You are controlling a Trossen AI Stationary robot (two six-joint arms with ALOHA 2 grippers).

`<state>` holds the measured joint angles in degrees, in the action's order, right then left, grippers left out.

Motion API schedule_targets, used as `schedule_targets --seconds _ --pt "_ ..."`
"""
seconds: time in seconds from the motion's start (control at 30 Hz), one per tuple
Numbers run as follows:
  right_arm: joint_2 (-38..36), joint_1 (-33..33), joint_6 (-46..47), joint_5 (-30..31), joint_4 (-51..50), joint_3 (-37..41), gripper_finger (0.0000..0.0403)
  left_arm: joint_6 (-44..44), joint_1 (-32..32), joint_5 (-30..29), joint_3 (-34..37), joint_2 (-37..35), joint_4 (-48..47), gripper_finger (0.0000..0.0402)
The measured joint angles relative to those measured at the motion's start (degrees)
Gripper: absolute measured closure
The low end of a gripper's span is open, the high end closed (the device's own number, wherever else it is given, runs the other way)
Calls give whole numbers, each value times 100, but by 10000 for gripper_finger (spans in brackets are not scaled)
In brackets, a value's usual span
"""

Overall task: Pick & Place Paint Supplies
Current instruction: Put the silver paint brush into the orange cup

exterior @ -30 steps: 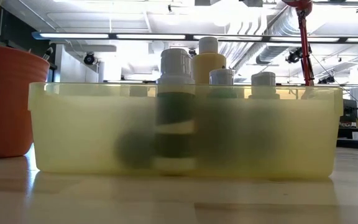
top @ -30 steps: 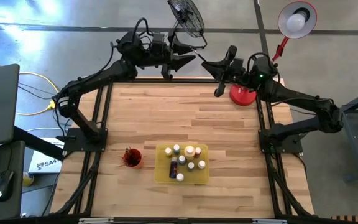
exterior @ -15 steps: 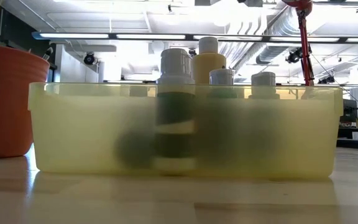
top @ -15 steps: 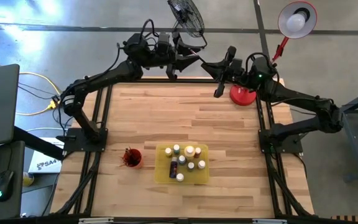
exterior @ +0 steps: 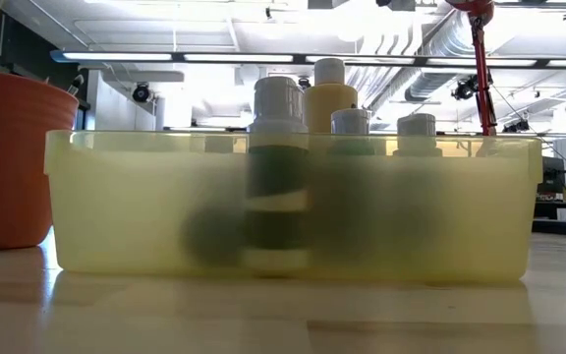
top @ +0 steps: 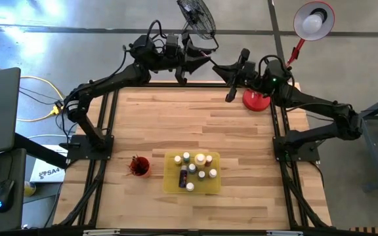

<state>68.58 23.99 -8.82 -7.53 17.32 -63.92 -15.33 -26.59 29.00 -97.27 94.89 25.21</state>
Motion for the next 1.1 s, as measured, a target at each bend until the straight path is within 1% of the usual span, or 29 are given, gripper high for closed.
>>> schedule_targets --seconds 0.23,0.3,0.57,0.67,0.77,0.93,1.03,1.1 --pt "0 0 -2 -21 0 0 399 1 -2 -22 0 0 -2 375" --pt "0 0 -2 -22 2 0 399 2 -2 -20 -2 0 -2 389" --pt "0 0 -29 -26 40 0 397 55 -9 121 -7 0 4 394" --pt "-20 -1 -18 -48 51 1 382 162 -9 166 -11 -2 0 394" --pt "-117 0 -15 -12 -48 2 357 198 -184 253 -10 -102 -146 394" --pt "-432 2 -9 219 -236 1 311 197 -712 325 -11 -407 -969 394" --pt "-630 4 -9 373 -545 0 293 204 -1025 651 -11 -637 -1658 394" --pt "-745 2 -32 491 -781 0 287 351 -1224 965 -11 -858 -2313 394"
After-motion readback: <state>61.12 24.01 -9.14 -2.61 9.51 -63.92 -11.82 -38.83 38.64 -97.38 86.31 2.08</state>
